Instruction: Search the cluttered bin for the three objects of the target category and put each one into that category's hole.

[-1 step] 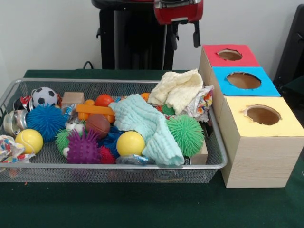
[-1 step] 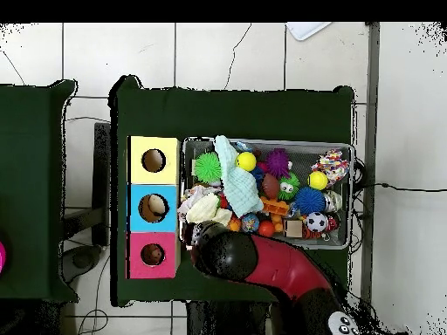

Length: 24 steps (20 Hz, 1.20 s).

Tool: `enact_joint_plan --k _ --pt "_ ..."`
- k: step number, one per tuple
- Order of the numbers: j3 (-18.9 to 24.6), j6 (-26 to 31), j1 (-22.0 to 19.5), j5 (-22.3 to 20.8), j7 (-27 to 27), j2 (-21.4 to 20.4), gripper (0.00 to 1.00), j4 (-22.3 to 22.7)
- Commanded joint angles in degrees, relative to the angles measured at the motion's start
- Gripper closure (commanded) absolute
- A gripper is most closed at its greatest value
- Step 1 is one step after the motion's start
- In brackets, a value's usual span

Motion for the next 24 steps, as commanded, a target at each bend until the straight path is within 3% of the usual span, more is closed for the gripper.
enact_joint_plan --k 1,10,24 --pt "-1.83 3.39 -3.01 -6.89 -1.36 5.57 0.0 -10.26" --pt "-3.77 3.69 -3.94 -17.51 -3.63 8.61 0.0 -17.39" --pt "-1.53 4.33 -8.03 -32.66 -9.47 10.75 0.0 -27.41"
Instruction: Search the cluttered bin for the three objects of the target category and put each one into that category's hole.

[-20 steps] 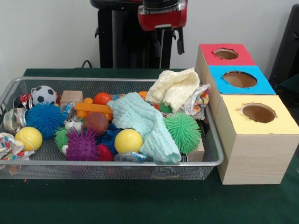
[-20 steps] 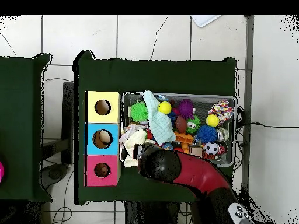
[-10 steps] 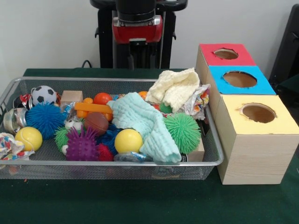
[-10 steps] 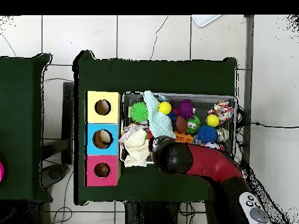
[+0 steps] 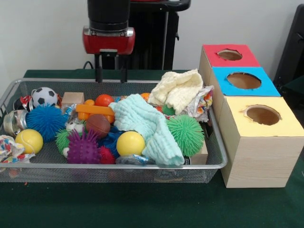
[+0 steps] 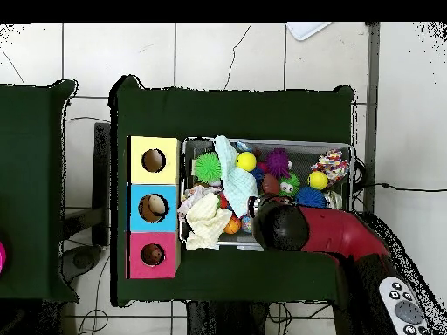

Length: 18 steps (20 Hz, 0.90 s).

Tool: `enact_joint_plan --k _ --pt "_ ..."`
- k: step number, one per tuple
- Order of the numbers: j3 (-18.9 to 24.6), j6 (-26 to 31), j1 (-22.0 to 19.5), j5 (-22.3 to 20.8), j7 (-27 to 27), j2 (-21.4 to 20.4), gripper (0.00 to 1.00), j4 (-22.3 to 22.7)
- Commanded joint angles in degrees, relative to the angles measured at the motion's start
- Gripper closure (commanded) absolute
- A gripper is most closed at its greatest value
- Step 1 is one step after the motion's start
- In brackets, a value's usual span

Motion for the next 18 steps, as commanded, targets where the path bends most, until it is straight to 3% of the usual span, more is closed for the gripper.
enact_joint_plan --k 1,9,18 --pt "1.3 4.94 -2.15 -9.12 -10.41 2.58 0.0 -10.62" --pt "5.23 7.51 -4.56 -13.35 -14.52 4.9 0.0 -17.06" --pt "6.16 6.59 -3.44 -17.6 -14.7 8.04 0.0 -23.94"
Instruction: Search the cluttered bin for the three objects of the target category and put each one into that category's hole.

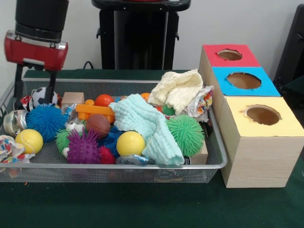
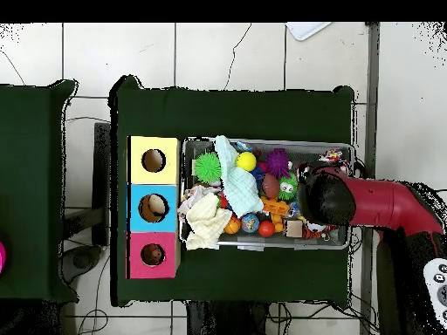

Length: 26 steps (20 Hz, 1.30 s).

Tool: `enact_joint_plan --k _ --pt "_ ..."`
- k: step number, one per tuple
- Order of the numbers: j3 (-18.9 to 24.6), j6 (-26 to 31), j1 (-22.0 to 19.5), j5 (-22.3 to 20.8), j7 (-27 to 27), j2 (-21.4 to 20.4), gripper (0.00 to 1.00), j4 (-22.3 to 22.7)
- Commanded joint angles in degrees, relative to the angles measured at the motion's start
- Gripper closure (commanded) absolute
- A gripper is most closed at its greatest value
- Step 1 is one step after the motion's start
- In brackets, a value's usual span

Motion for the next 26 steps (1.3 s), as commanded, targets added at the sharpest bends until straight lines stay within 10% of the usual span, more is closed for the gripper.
enact_joint_plan --k 1,26 --pt "5.52 6.54 0.46 -5.43 -14.62 4.27 0.0 -7.87" --pt "2.64 -1.82 3.57 -10.04 -4.04 11.17 0.0 -11.19"
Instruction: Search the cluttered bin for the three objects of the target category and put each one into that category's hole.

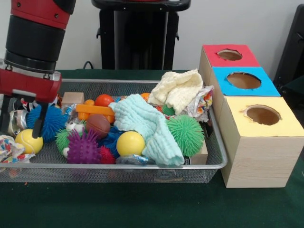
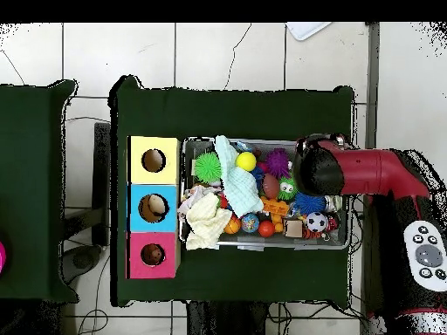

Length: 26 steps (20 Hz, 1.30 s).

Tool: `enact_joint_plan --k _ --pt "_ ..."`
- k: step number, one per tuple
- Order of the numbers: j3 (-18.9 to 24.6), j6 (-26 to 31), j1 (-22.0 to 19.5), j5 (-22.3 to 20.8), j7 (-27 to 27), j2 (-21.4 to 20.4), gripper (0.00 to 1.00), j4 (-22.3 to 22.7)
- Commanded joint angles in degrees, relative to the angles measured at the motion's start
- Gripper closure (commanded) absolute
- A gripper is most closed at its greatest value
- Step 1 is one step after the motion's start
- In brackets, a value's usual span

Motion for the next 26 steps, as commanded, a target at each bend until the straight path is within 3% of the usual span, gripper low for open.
enact_joint_plan --k 1,9,19,26 --pt "1.41 -2.29 0.49 -4.27 -3.65 4.21 0.0 0.18" --pt "0.08 -5.11 0.84 -5.58 -2.92 5.94 0.0 -0.74" --pt "-0.22 -2.56 -0.17 -9.47 -9.35 7.58 0.0 -3.86" --pt "-0.07 -3.91 -1.26 -12.06 -8.33 8.72 0.0 -5.65"
